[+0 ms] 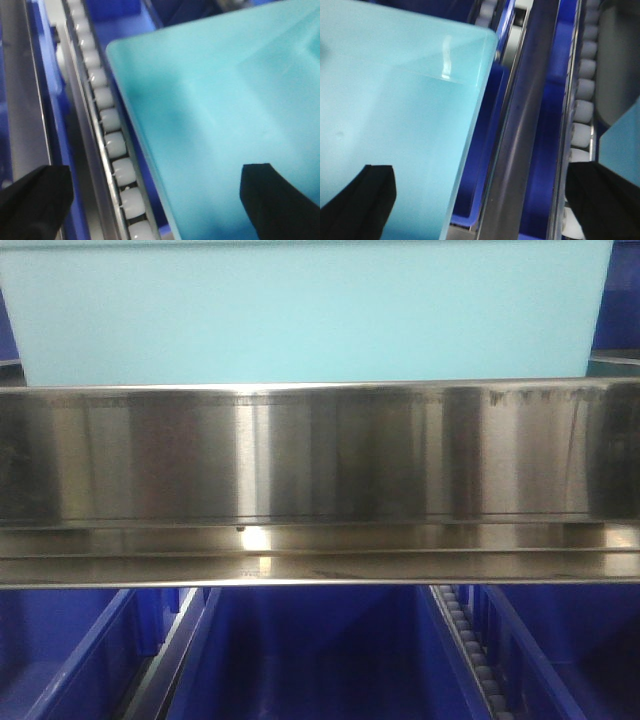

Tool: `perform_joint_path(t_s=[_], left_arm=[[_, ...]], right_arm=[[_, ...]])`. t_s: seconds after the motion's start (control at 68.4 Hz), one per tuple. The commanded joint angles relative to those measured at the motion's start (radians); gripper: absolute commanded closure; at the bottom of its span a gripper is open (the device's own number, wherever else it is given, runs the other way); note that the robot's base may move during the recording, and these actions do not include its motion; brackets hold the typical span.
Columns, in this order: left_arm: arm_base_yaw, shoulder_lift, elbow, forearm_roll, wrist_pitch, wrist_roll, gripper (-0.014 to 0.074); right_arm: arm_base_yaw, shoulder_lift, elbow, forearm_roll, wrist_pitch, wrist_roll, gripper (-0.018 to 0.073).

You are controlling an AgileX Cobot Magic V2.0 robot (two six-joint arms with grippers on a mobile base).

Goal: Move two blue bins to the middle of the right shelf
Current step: 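Clamp both grippers on the side walls of the teal bin, then lift the teal bin up off the shelf with both grippers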

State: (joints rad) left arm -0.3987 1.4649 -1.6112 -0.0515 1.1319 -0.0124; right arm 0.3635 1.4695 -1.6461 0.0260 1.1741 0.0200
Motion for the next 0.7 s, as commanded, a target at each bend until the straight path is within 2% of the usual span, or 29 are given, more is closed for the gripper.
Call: perform_joint_path(t_s=[0.0,0.438,0.511,0.57,0.628,0.672,0.687], left_arm=[[-0.004,0.073,-0.057,0.010,0.064,-0.035,0.0027],[-0.004,0.274,-0.075,0.006,0.081,-0.078,0.0027],[-0.004,0.278,-0.077,-0.003,0.085,-0.078,0.0042],[-0.004,0.278,-0.077,-0.007,0.087,-0.078,0.0083],[-0.004,0.278,-0.077,-0.011,0.087,-0.078,0.0170],[-0.004,0.278,-0.077,-0.013,0.087,-0.078,0.0262],[-0.004,0.278,-0.077,-0.013,0.087,-0.078,0.0296]], right_arm=[[-0.001,0.052,-0.033,-0.004,0.026,0.000,-0.0010],[-0.001,0.243,-0.032,0.023,0.023,0.014,-0.0006],[-0.001,0.253,-0.032,0.023,0.023,0.014,0.0057],[-0.001,0.256,-0.032,0.023,0.021,0.017,0.0153],[-0.001,0.256,-0.032,0.023,0.018,0.017,0.0265],[-0.001,0.256,-0.032,0.023,0.015,0.017,0.0392],[-0.001,0.256,-0.032,0.023,0.015,0.017,0.0410]])
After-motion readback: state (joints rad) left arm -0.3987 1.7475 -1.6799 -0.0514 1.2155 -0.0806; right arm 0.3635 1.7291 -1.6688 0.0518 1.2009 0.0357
